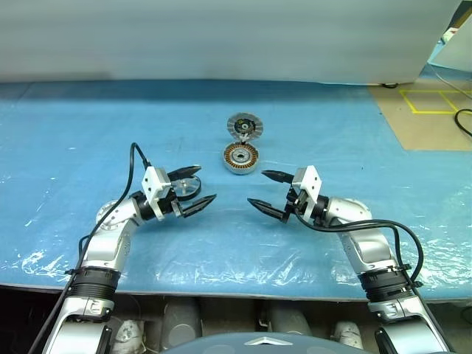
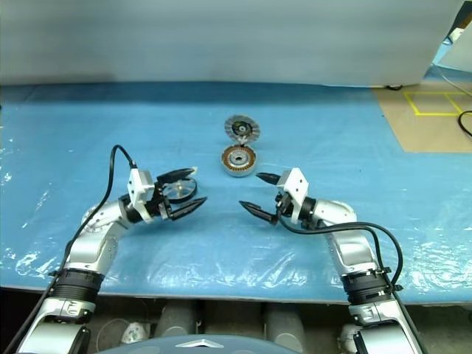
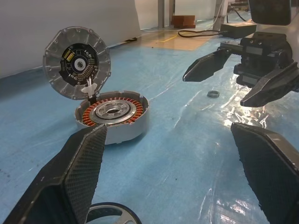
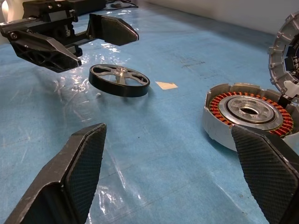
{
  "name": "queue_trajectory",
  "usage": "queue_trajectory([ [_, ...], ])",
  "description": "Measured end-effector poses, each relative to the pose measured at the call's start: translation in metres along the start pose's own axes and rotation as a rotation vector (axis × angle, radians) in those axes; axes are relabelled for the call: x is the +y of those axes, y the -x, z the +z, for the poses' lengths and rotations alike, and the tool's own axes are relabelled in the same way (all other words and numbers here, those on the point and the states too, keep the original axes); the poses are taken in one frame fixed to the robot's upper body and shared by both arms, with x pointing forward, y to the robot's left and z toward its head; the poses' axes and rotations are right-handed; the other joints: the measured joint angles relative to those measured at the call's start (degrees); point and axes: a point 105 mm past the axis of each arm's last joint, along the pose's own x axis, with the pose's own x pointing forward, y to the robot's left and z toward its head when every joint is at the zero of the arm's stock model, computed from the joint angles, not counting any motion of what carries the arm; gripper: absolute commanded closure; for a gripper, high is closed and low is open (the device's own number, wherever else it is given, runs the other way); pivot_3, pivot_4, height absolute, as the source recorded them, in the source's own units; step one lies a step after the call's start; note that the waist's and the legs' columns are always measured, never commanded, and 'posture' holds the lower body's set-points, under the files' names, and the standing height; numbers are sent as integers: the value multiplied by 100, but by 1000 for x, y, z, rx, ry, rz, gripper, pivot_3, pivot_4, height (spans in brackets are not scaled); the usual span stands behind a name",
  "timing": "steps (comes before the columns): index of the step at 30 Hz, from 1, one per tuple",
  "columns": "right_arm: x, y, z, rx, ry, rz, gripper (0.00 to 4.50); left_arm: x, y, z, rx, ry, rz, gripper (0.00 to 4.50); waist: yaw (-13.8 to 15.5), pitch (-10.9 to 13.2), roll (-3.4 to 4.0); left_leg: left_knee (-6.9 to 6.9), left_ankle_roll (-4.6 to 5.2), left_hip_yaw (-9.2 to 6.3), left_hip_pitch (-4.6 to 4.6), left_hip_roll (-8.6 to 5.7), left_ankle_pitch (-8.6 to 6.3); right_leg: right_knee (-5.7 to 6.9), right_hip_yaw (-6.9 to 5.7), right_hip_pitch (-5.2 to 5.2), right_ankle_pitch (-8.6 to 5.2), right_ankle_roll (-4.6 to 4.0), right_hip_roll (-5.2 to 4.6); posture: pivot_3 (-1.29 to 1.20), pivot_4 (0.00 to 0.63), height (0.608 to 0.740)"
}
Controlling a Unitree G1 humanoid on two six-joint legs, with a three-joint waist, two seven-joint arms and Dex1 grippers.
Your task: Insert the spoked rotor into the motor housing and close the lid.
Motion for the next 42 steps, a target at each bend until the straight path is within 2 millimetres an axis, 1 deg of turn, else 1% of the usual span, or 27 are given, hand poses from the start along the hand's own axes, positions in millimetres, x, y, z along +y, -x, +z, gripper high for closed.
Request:
queue_trajectory([
  [37, 0, -2, 0, 0, 2, 10, 35, -3, 2, -4, 9, 12, -6, 0, 0, 0, 0, 0, 1, 0, 0, 0, -1, 0, 0, 0, 0, 0, 0, 0, 150, 740],
  [42, -2, -4, 4, -9, 6, 3, 35, -3, 2, -4, 9, 13, -7, 0, -1, 0, 0, 0, 1, 0, 0, 0, 0, 0, 0, 0, 0, 0, 0, 0, 150, 740],
])
